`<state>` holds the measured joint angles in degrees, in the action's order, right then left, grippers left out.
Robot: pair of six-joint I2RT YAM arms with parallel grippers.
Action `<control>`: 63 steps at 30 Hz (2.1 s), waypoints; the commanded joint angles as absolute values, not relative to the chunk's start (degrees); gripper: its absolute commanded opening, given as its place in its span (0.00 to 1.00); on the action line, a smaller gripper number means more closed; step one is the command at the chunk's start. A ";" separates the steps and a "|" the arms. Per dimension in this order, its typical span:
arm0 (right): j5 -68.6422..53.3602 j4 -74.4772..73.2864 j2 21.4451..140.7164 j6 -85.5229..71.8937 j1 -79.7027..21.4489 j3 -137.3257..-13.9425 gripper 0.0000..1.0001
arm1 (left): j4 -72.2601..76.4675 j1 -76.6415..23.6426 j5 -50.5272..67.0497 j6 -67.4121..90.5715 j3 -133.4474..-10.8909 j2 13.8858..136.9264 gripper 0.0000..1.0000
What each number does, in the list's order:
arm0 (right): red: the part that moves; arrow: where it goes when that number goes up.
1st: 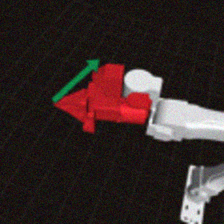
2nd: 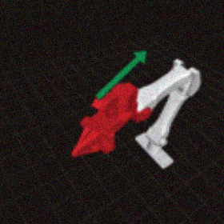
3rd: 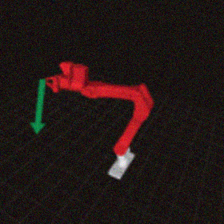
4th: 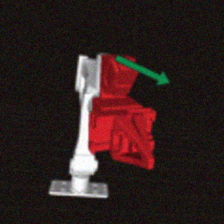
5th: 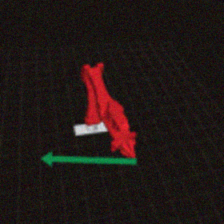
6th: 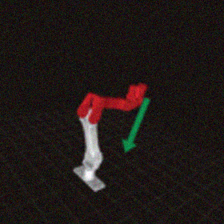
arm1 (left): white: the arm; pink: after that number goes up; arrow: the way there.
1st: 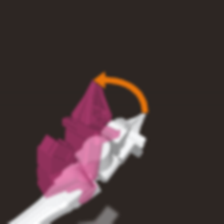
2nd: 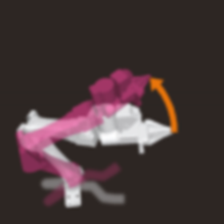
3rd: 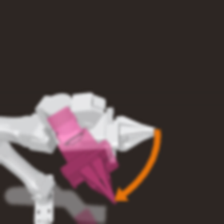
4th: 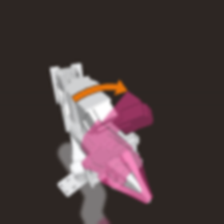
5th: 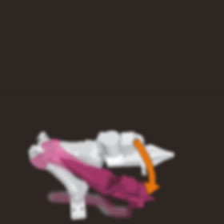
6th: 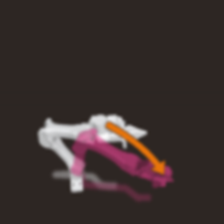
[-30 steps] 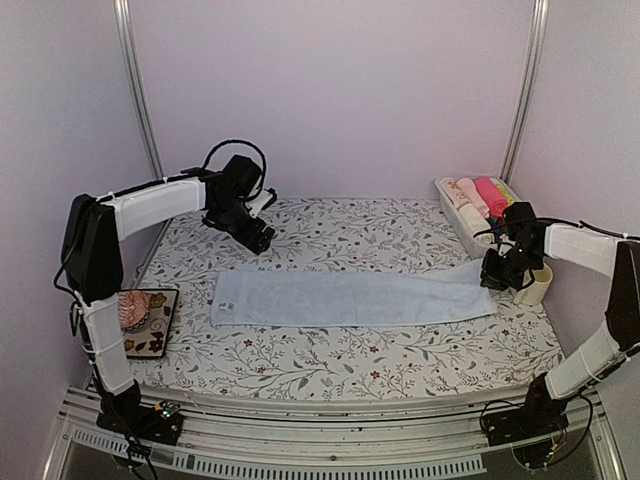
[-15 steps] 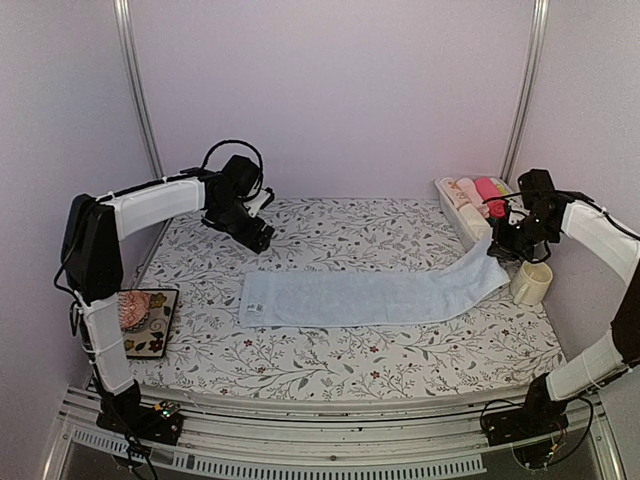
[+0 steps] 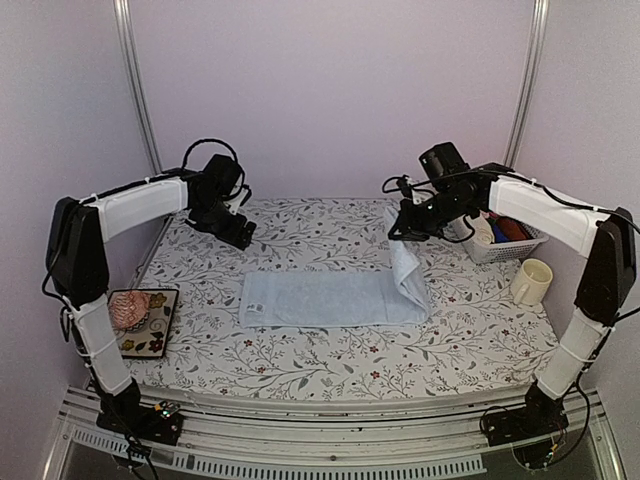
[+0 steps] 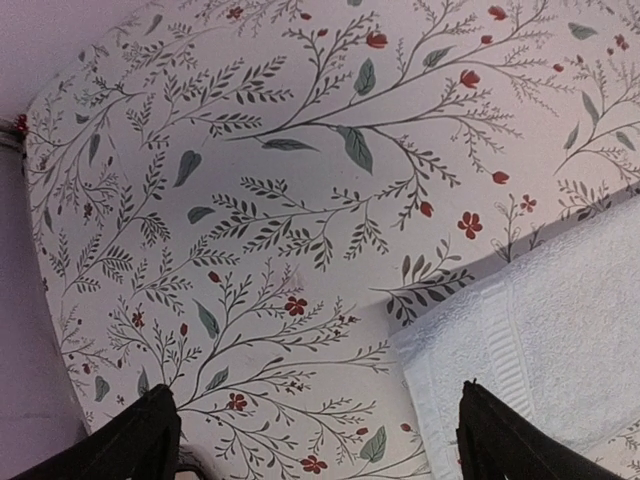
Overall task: Roll the towels
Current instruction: Fold the towel at the center of the board.
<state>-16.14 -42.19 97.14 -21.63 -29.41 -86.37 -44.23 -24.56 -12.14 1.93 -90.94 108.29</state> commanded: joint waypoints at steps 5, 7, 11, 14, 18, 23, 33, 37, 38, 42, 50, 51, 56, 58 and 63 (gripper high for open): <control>-18.83 -38.03 107.34 -24.54 -38.48 -98.97 0.02 | -42.25 -22.36 -13.38 2.65 -86.64 102.10 0.97; -19.45 -38.04 109.94 -24.77 -40.23 -102.15 0.02 | -41.98 -21.97 -13.72 2.51 -85.84 101.27 0.97; -20.07 -38.93 114.24 -24.98 -43.22 -108.19 0.02 | -41.46 -21.13 -13.97 2.48 -84.44 99.78 0.97; -20.24 -40.25 117.02 -24.97 -44.71 -112.45 0.02 | -40.55 -20.75 -14.06 2.69 -83.50 99.04 0.97; -20.73 -41.23 119.00 -24.53 -45.52 -115.91 0.02 | -40.13 -20.56 -14.08 3.05 -82.99 98.72 0.97; -21.71 -41.45 121.06 -23.82 -45.92 -117.43 0.02 | -39.81 -20.55 -14.17 3.03 -82.79 98.93 0.97; -23.77 -39.96 124.67 -22.87 -46.83 -118.31 0.02 | -39.27 -20.44 -14.61 3.00 -81.74 99.08 0.97; -24.33 -39.37 126.32 -22.76 -47.07 -119.09 0.02 | -38.84 -20.46 -14.65 3.04 -81.35 99.06 0.97; -24.54 -39.12 126.70 -22.76 -47.14 -119.07 0.02 | -38.85 -20.42 -14.74 3.05 -81.31 99.08 0.97; -25.04 -37.75 128.00 -23.07 -47.28 -119.17 0.02 | -38.67 -20.41 -14.78 3.04 -81.30 99.07 0.97; -26.17 -35.17 130.13 -23.42 -47.53 -119.56 0.03 | -37.98 -20.40 -14.91 3.50 -79.61 97.90 0.97; -26.41 -35.08 130.54 -23.50 -47.49 -119.75 0.04 | -37.93 -20.40 -15.08 3.44 -79.17 97.62 0.97; -28.13 -33.87 132.00 -23.42 -47.95 -120.77 0.17 | -37.40 -20.39 -15.55 3.84 -78.02 96.74 0.97; -30.14 -33.26 132.47 -22.81 -48.13 -121.74 0.34 | -37.23 -20.42 -15.43 4.06 -77.59 96.42 0.97; -32.33 -32.63 130.49 -19.58 -48.10 -121.66 0.58 | -36.13 -20.40 -13.95 4.76 -75.50 94.33 0.97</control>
<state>-29.45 -34.46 131.57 -22.31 -47.64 -119.83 -38.02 -20.93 -14.79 3.53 -77.45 97.34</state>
